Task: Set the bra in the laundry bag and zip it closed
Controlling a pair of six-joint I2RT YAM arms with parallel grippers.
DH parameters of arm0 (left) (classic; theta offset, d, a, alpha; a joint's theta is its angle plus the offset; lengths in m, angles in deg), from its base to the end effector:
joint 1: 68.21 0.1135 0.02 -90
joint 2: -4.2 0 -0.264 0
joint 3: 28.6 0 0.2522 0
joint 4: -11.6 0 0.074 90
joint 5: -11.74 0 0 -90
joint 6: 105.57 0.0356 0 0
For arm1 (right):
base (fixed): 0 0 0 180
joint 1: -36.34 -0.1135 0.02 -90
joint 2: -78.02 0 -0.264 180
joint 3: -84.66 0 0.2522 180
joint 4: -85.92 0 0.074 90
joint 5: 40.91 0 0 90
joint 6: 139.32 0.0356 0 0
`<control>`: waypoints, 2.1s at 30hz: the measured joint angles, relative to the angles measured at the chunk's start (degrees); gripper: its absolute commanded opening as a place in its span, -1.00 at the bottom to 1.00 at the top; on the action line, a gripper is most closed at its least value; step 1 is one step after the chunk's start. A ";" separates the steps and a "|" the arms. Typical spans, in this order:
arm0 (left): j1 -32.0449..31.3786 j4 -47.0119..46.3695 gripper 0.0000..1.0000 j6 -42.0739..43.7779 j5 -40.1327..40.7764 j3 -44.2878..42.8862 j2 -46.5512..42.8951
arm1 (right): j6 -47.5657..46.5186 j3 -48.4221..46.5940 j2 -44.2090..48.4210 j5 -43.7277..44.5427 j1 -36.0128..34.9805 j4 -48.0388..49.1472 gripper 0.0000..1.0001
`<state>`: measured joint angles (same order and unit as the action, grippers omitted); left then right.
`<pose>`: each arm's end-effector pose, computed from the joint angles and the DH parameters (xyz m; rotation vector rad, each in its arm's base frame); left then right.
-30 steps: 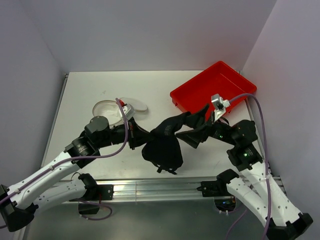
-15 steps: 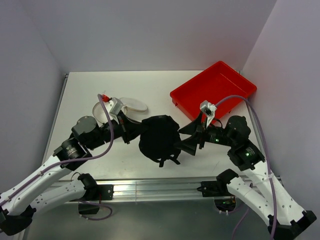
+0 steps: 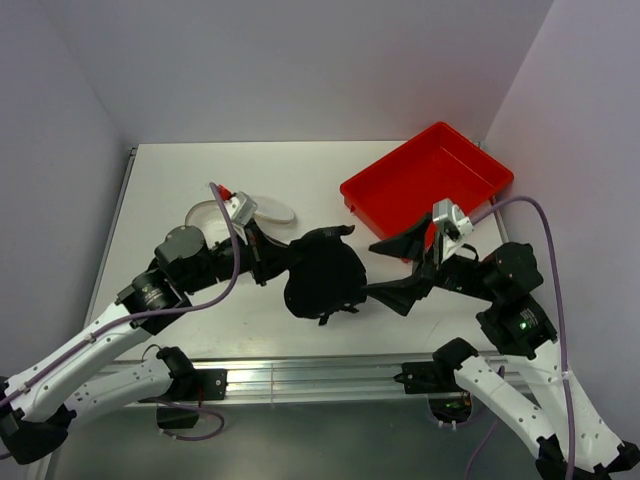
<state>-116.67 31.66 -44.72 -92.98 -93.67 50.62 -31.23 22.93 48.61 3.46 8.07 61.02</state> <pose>0.1162 -0.1447 0.3827 0.5051 1.6690 -1.2320 0.0771 0.0704 0.3907 -0.8195 1.3811 1.2092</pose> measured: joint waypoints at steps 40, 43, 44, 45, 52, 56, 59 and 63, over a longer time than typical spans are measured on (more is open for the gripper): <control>3.74 4.55 0.51 -0.44 4.85 -7.89 7.98 | 2.82 1.16 -26.21 0.24 -4.00 18.25 -1.00; 9.22 7.30 0.59 -3.08 9.90 -10.47 8.94 | 6.08 -0.44 -31.63 2.56 -4.00 23.06 -1.00; 10.54 8.44 0.63 -3.52 12.22 -11.26 8.87 | 7.19 -1.88 -34.05 3.04 -4.02 24.28 -1.00; 11.56 9.57 0.65 -3.82 15.13 -12.02 8.48 | 8.24 -3.63 -36.61 3.58 -4.07 25.29 -1.00; 19.78 15.85 0.40 -9.16 32.63 -7.43 -2.32 | 15.76 -14.34 -49.70 9.05 -4.66 34.45 -1.00; 24.55 19.37 0.27 -13.64 37.64 -0.02 -7.56 | 19.06 -22.69 -57.75 11.74 -7.02 38.47 -1.00; 28.24 20.46 0.30 -15.96 38.45 5.25 -7.04 | 21.53 -28.55 -63.93 13.33 -9.03 41.38 -1.00; 34.62 20.13 0.28 -17.70 35.21 9.90 -2.99 | 23.67 -35.30 -71.45 14.53 -10.88 44.54 -1.00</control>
<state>-82.05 51.79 -62.42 -57.76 -83.77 47.62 -7.56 -12.37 -22.84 18.00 -2.81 105.56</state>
